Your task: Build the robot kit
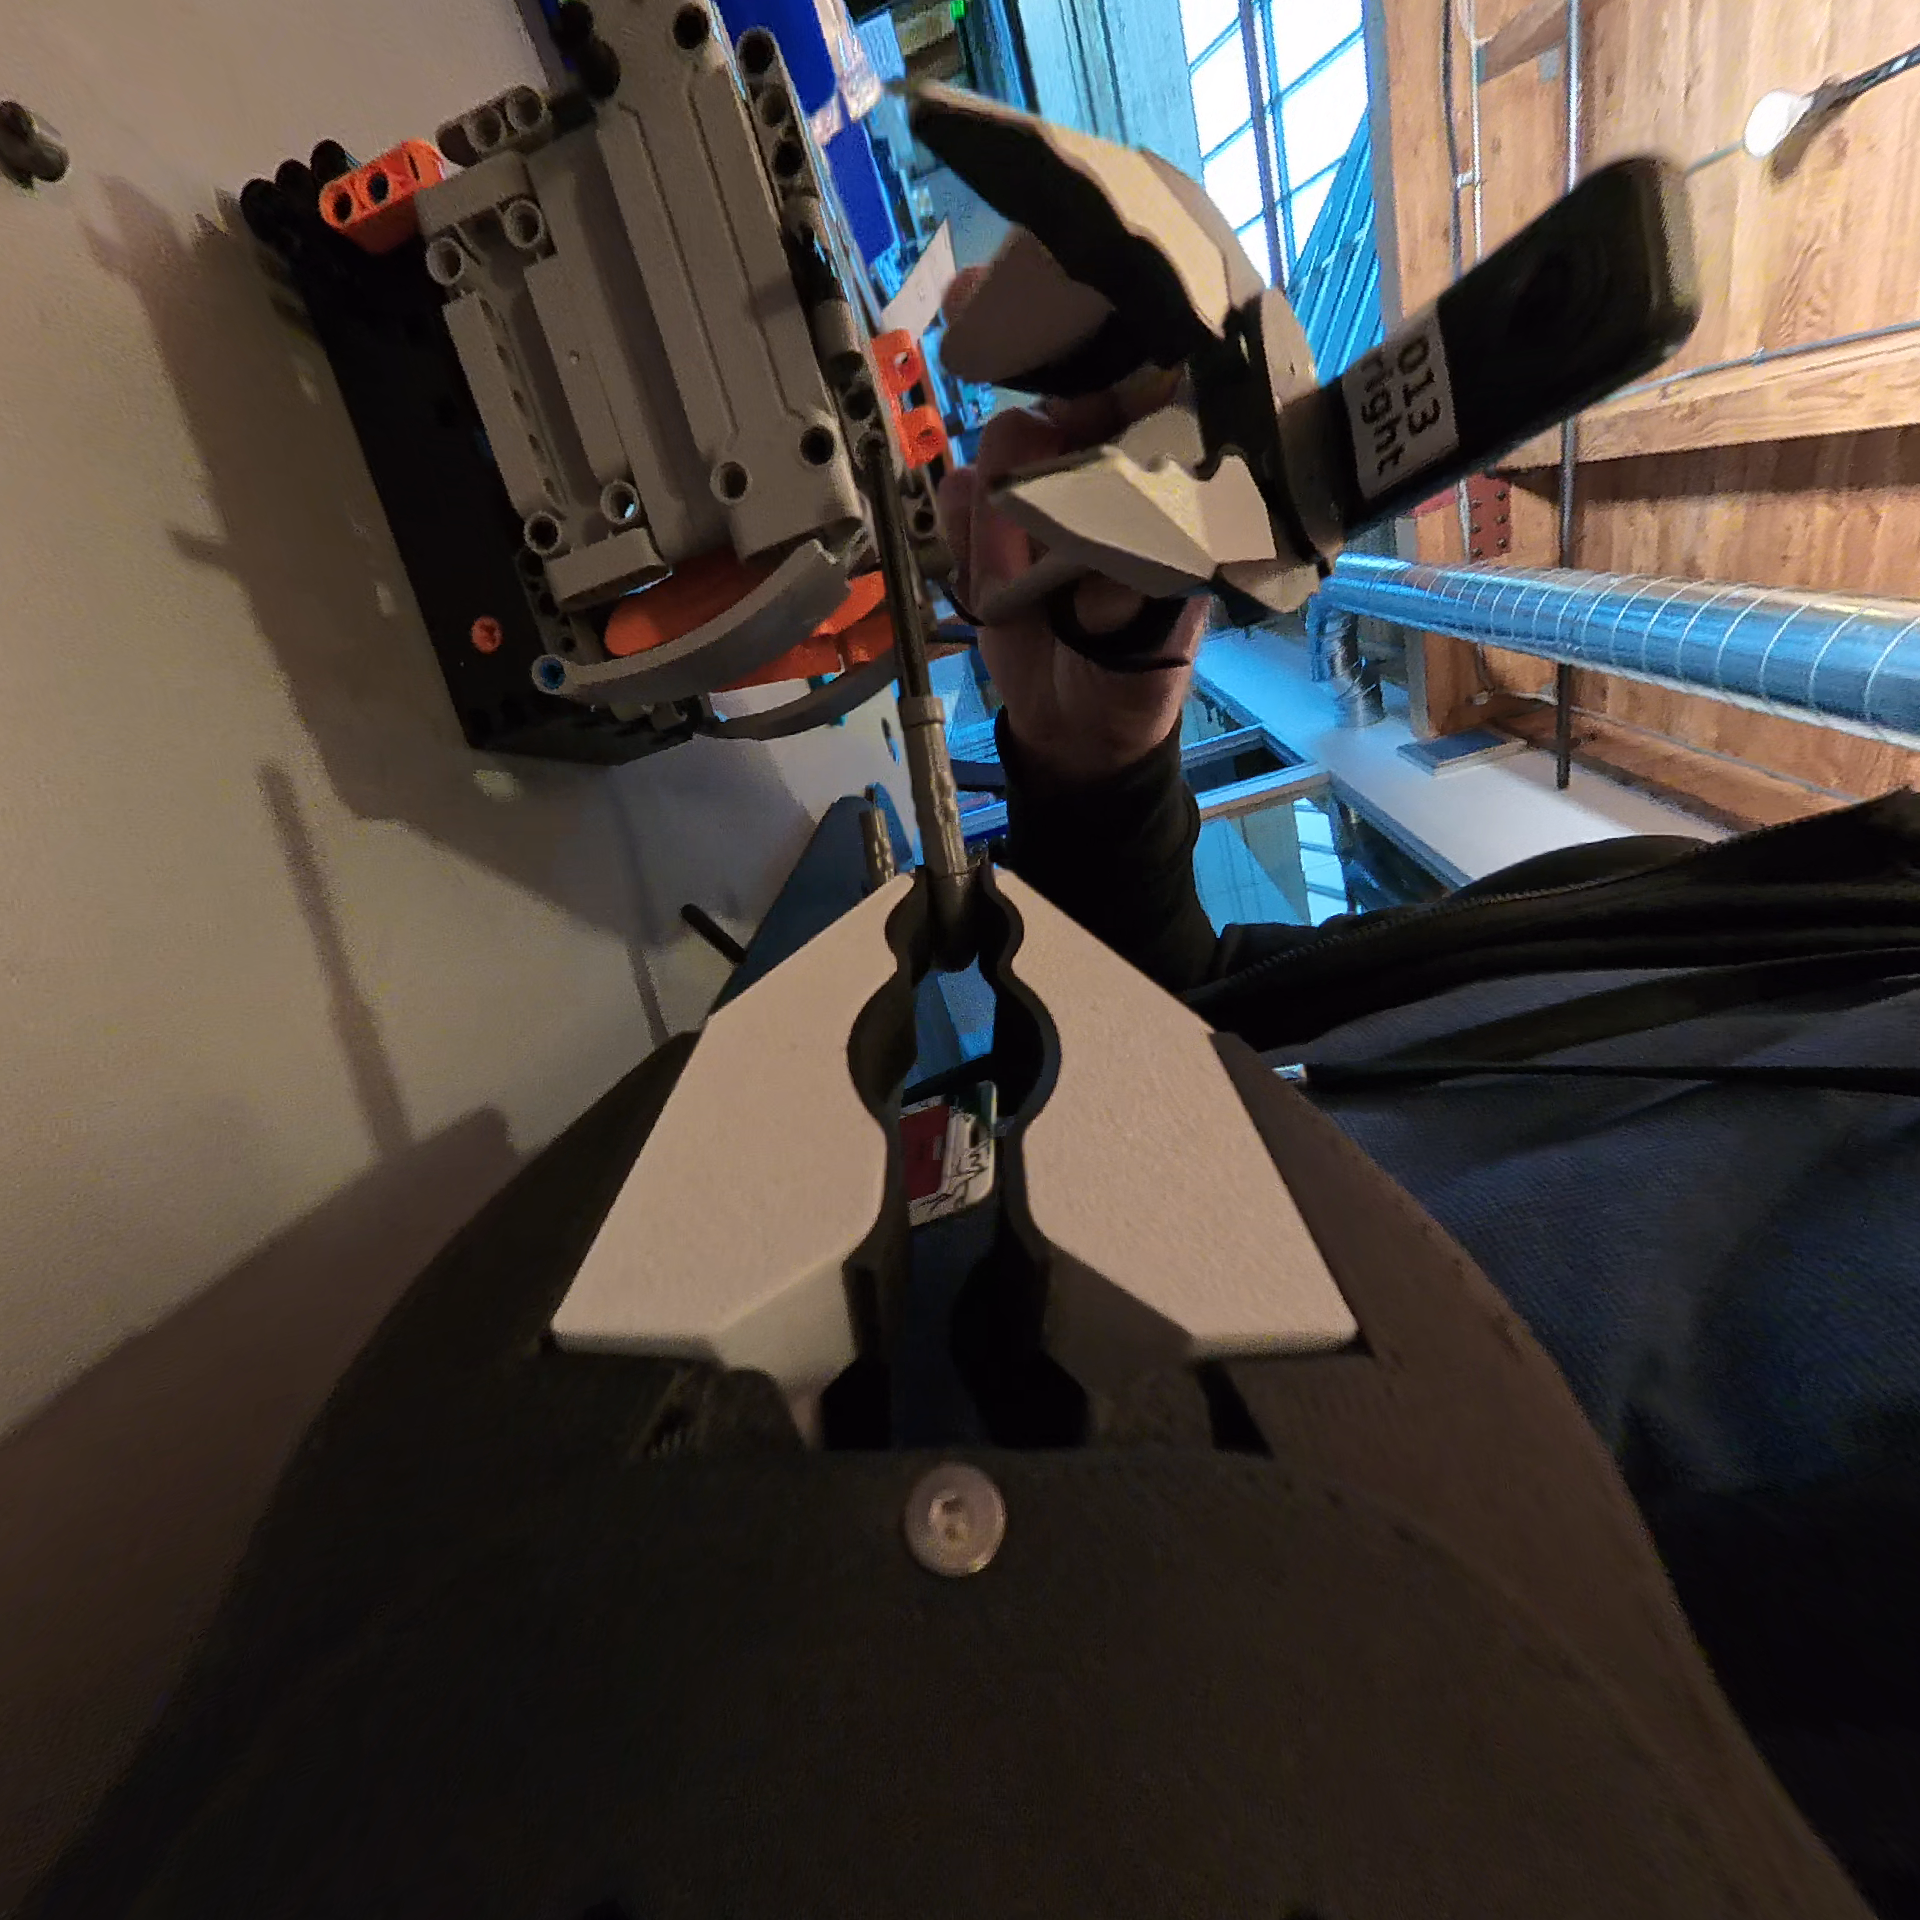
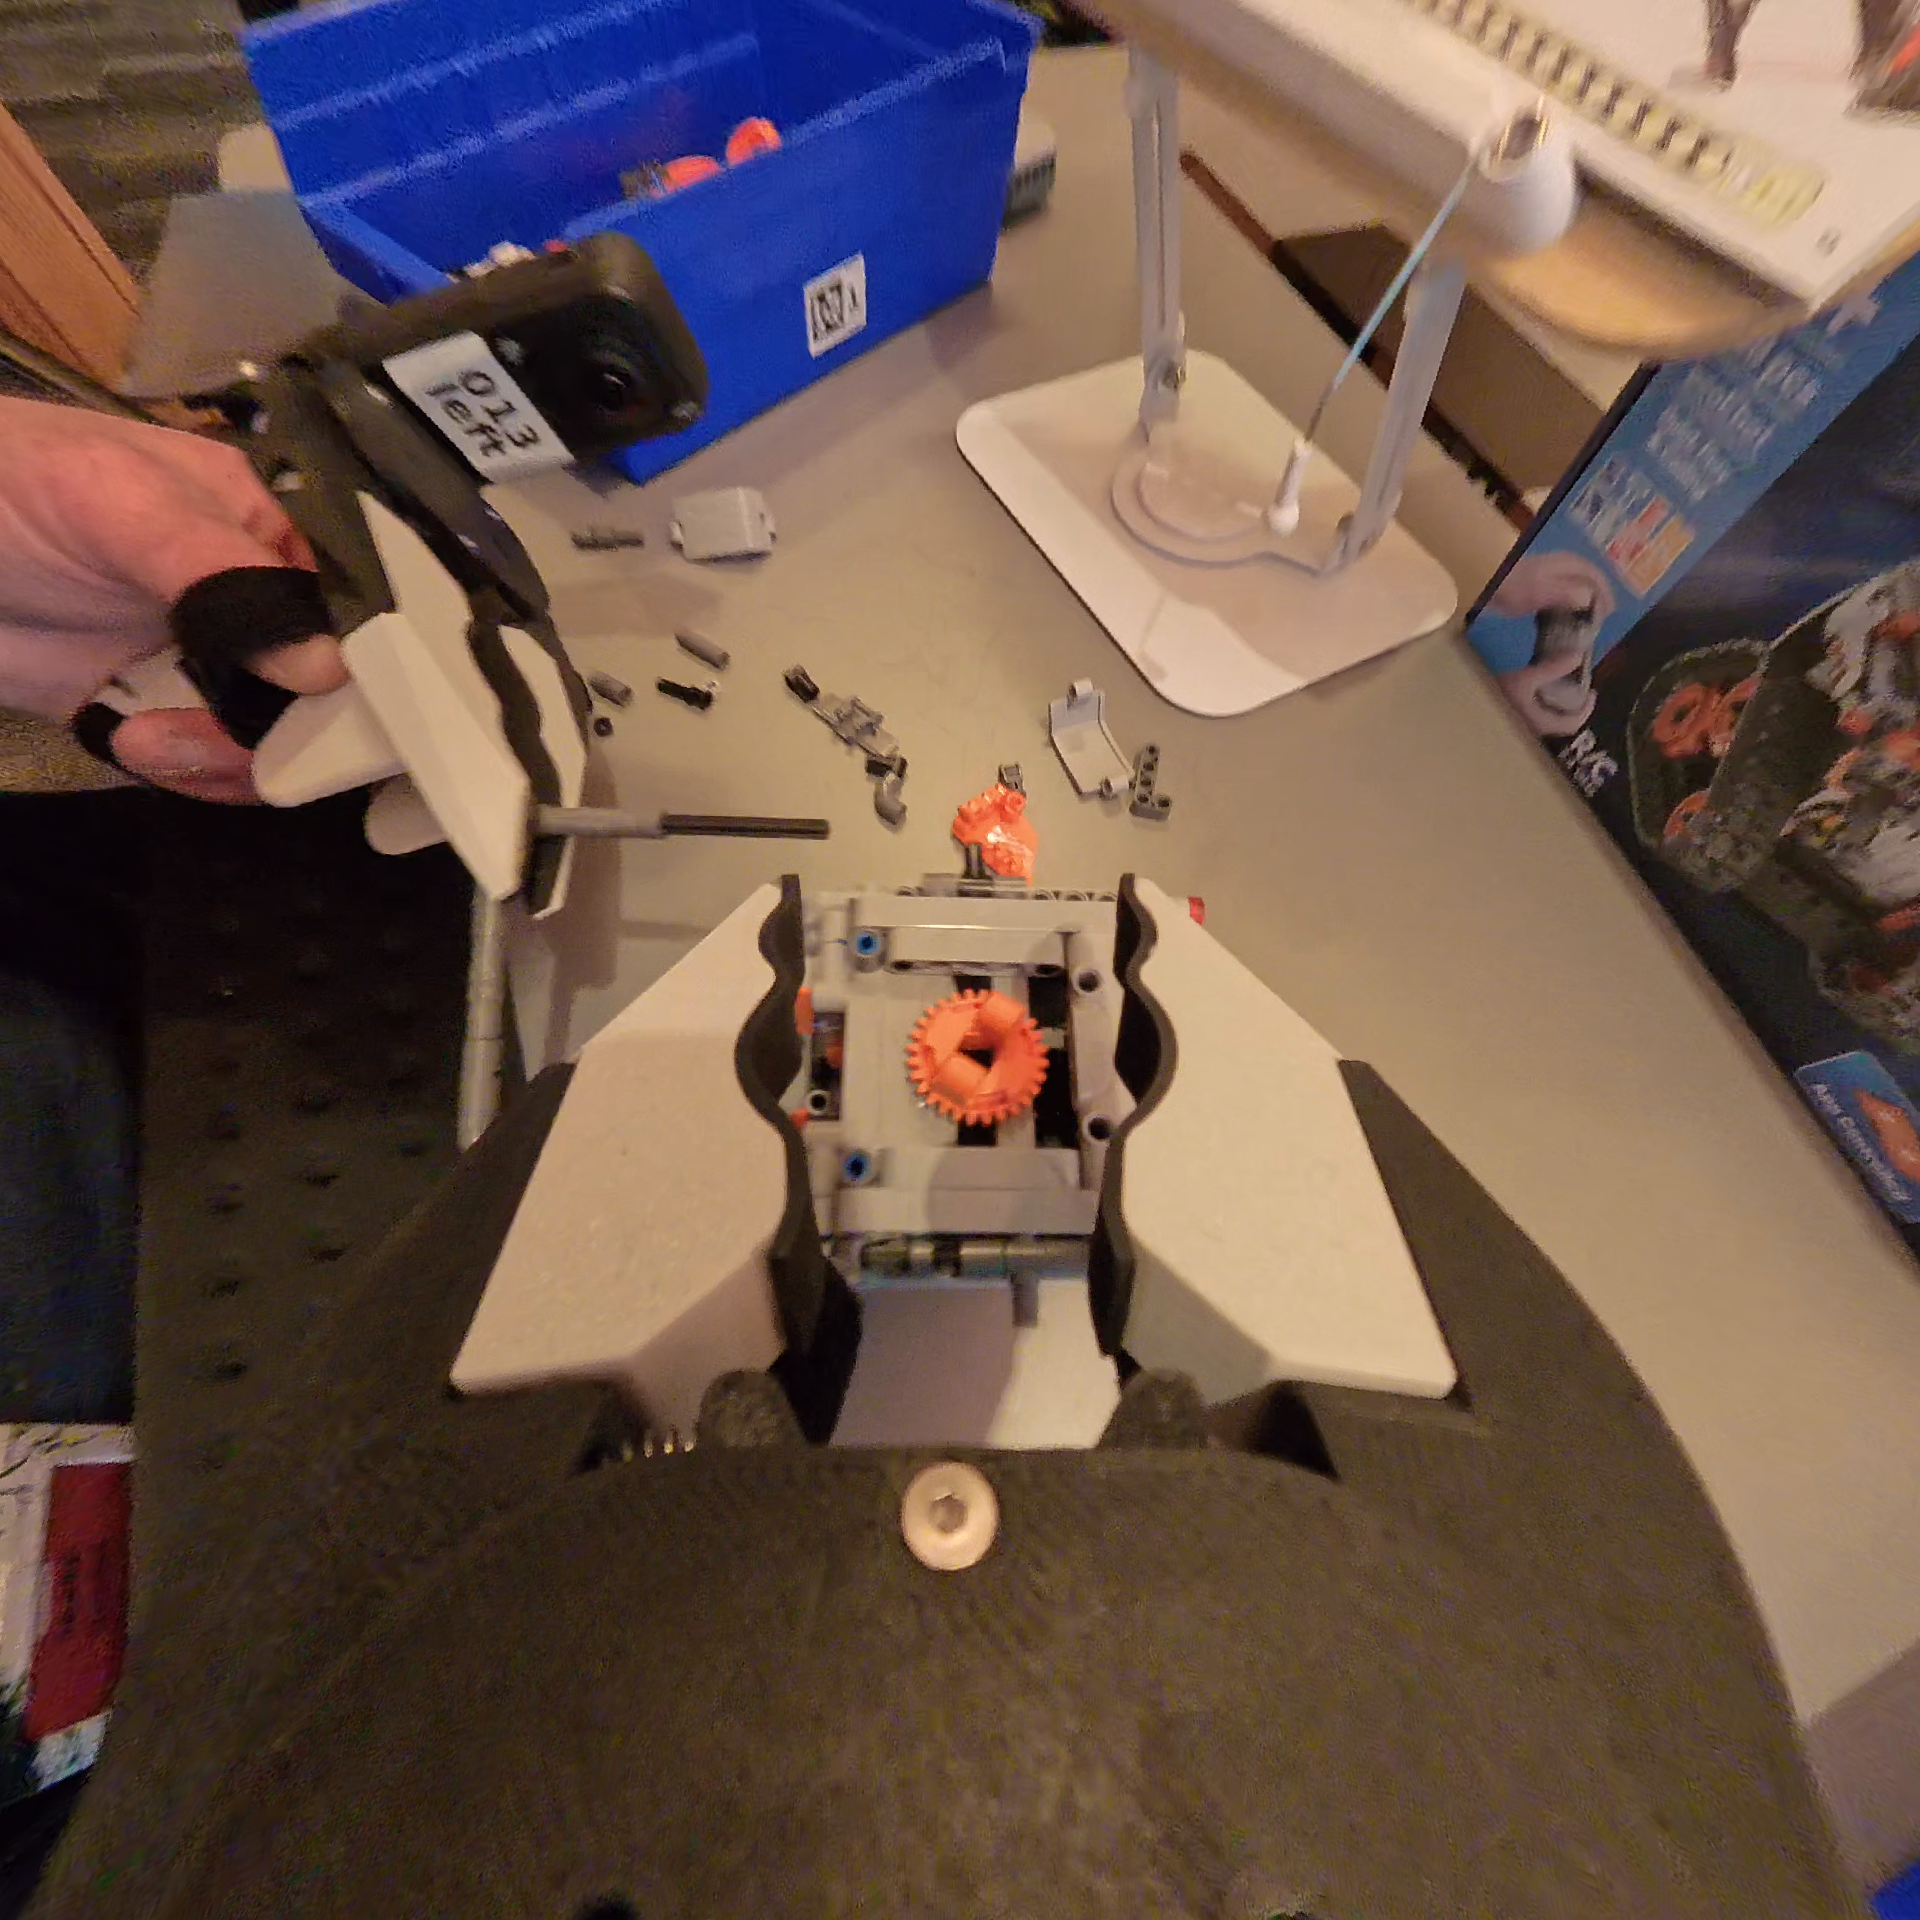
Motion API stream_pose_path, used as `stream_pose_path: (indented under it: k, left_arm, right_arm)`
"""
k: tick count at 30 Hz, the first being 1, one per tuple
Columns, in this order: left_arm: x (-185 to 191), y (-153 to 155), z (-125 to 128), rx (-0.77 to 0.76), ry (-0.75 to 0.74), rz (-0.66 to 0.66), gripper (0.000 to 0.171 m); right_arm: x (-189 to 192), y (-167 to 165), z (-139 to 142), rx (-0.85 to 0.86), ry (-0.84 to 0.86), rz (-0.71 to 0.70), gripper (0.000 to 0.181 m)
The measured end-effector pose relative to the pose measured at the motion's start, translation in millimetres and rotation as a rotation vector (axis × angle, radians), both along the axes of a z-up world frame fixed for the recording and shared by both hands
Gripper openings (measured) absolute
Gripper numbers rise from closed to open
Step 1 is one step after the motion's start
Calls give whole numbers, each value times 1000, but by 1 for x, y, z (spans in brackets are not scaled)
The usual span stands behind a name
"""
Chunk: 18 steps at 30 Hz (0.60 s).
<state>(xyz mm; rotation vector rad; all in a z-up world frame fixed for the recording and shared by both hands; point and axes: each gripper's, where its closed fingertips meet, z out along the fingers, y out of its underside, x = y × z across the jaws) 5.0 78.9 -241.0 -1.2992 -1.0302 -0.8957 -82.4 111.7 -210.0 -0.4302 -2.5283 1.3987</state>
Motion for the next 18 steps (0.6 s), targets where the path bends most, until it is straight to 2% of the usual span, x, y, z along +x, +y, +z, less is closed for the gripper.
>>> stream_pose_path:
  k: [4,8,10,12,13,15,18]
  left_arm:
    - [-1,-8,16,48,-17,35,6]
    - [-13,-15,35,150,-67,102,6]
    - [-15,-15,41,188,-94,115,6]
    - [-17,-13,46,231,-126,117,6]
    - [-17,-11,48,246,-137,116,6]
    - [-16,-7,51,266,-148,104,6]
    - [-14,-3,57,272,-122,75,6]
  right_arm:
    - [49,-5,26,-32,68,143,53]
    - [96,-16,7,151,254,224,45]
    - [100,-19,-5,244,381,202,36]
    - [94,-22,-7,283,506,146,21]
    - [91,-22,-8,307,550,126,8]
    - [86,-17,-6,327,600,88,6]
    - [87,-11,7,286,550,81,4]
